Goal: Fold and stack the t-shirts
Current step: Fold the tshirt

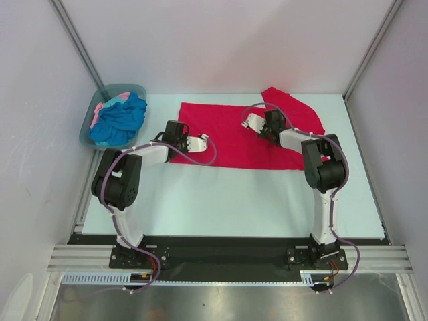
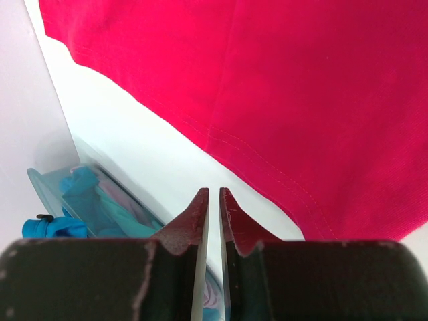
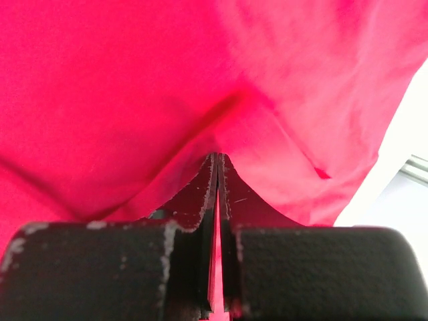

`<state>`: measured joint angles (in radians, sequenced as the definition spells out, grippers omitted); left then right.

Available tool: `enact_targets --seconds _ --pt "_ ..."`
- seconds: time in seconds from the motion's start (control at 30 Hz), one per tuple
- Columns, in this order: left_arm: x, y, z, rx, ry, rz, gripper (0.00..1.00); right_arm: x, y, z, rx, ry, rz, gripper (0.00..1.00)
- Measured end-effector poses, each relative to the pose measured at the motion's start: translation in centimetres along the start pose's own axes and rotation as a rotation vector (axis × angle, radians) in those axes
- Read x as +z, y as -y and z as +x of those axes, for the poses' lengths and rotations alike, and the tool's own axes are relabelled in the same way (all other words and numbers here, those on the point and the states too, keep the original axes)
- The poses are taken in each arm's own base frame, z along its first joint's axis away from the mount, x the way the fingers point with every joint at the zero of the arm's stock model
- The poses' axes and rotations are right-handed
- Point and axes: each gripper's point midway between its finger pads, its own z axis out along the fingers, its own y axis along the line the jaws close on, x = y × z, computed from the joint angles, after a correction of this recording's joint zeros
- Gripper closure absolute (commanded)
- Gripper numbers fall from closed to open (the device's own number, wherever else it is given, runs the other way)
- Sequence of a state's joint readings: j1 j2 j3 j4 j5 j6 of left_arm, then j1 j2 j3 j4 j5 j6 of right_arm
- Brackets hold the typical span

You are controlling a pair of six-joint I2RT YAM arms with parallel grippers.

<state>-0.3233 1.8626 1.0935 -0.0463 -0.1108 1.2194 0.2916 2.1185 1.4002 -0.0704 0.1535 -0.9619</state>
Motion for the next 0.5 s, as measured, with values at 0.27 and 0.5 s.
enact_targets --seconds 0.27,0.5 --pt "0.0 0.0 0.0 -0.007 0.000 0.000 0.85 1.1 1.5 -1.3 -0.013 0.020 0.052 1.00" --pt "-0.1 -0.1 0.2 -0.007 -0.008 -0.005 0.35 1.2 3.2 -1.8 0.025 0.020 0.094 0.47"
